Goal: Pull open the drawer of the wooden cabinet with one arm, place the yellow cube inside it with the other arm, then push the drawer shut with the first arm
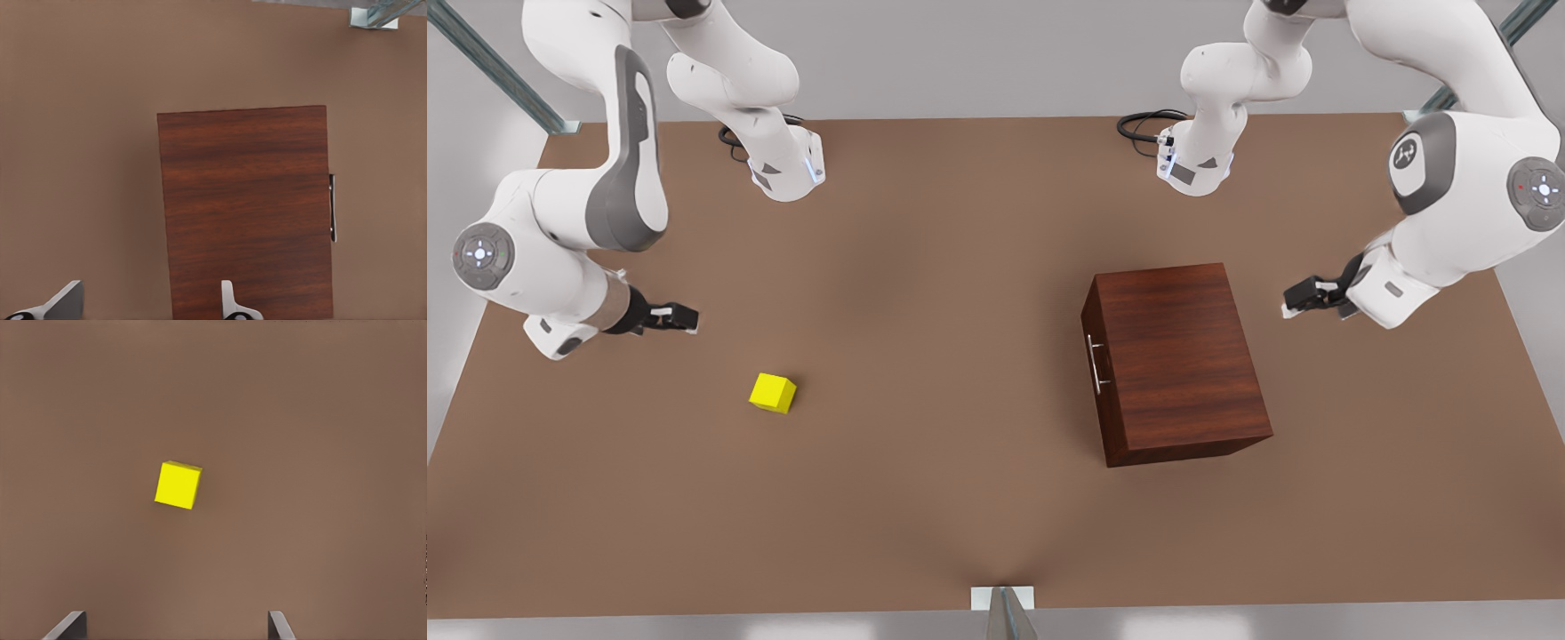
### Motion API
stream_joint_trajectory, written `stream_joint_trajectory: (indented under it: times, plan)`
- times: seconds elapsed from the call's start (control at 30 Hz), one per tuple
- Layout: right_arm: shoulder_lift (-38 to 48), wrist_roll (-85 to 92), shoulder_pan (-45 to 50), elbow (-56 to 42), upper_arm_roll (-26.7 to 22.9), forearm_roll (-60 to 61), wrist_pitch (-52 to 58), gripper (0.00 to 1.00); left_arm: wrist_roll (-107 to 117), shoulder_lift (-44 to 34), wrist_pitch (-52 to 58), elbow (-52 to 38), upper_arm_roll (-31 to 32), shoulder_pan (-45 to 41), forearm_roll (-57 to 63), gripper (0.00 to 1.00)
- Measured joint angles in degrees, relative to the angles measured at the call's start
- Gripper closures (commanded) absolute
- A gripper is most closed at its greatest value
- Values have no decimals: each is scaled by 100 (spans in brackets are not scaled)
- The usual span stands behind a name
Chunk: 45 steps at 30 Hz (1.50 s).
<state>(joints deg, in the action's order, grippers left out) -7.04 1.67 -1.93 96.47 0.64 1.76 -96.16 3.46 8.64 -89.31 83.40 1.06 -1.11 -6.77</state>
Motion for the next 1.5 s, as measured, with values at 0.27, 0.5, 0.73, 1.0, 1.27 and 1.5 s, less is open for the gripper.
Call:
stream_joint_trajectory:
  times: [0.27,0.5,0.73,1.0,1.27,1.5]
  plan:
    - [-96,-1080,-239,-197,-80,-38,-286,0,323,836,-153,-371,278,-2410,687,0]
    - [-282,-3231,-276,-246,-72,13,-1042,0,1699,2162,-928,-767,111,-3095,837,0]
    - [-482,-4768,-255,-417,-46,-3,-1286,0,3292,2891,-1823,-772,-3,-3175,1512,0]
    - [-533,-5951,-246,-432,-22,-18,-1367,0,4594,2959,-2106,-638,-1,-3478,2472,0]
    - [-574,-6722,-237,-433,-14,-25,-1388,0,5323,2926,-1917,-323,25,-3769,2709,0]
    - [-585,-7174,-229,-433,-11,-27,-1393,0,5668,2758,-1757,-219,-3,-3837,2912,0]
